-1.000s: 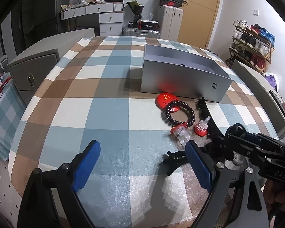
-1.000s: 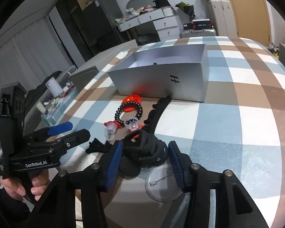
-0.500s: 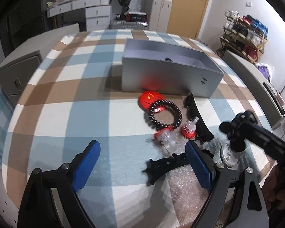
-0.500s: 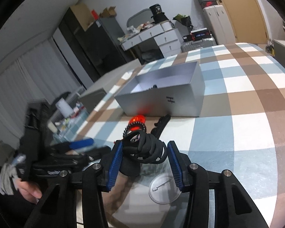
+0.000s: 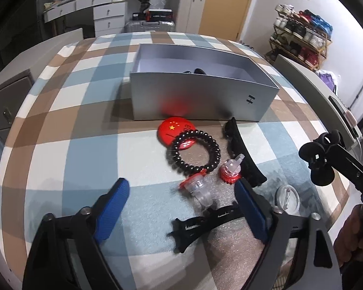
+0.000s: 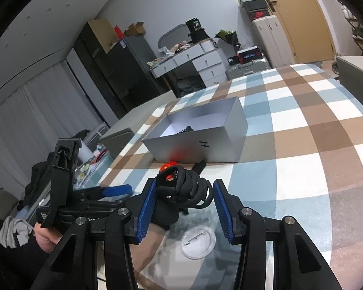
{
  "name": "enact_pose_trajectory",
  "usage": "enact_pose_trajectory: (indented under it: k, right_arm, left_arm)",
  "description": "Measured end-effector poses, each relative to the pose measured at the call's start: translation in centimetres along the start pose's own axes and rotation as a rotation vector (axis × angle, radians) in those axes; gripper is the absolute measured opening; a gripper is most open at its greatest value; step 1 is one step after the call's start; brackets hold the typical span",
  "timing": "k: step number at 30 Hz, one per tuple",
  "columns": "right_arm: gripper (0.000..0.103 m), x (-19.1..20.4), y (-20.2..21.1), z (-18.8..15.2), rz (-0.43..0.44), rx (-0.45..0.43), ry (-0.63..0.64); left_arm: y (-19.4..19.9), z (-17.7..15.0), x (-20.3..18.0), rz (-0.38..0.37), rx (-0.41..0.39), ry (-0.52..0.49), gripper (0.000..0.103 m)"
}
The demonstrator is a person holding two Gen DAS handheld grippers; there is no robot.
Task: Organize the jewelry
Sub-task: 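Grasp the clear red-capped bottle with the left tool while the right tool holds the clip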
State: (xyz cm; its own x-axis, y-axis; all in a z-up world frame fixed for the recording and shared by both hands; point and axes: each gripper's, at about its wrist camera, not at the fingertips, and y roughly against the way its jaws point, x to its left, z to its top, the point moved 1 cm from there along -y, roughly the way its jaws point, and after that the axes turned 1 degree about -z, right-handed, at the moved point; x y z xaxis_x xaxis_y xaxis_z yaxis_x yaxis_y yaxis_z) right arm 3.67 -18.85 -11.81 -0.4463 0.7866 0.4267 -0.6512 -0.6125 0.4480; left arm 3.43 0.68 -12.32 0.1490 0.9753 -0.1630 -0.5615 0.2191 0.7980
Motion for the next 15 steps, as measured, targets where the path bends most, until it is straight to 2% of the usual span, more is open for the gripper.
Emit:
enact_pose_trajectory:
  k: [4, 6, 10, 15]
  right_arm:
    - [0.047, -0.15, -0.10, -0.03, 0.000, 0.005, -0.007]
    - [0.047, -0.21, -0.19, 0.03, -0.005, 0.007, -0.005]
    - [0.047, -0.24, -0.15, 0.10, -0.009, -0.001, -0.002]
    - [0.047, -0.51, -0.12, 0.17, -0.019, -0.001, -0.008]
  left_arm:
    - [-0.16, -0.06, -0.40, -0.010, 0.020, -0.021, 0.054]
    - [-0.27, -0.17, -0.54, -0.019, 0.032, -0.030, 0.038]
    - [-0.29, -0.22, -0.76, -0.014, 0.038, -0.055, 0.021]
    - [-0.12, -0.24, -1.00, 0.004, 0.026, -0.093, 0.017]
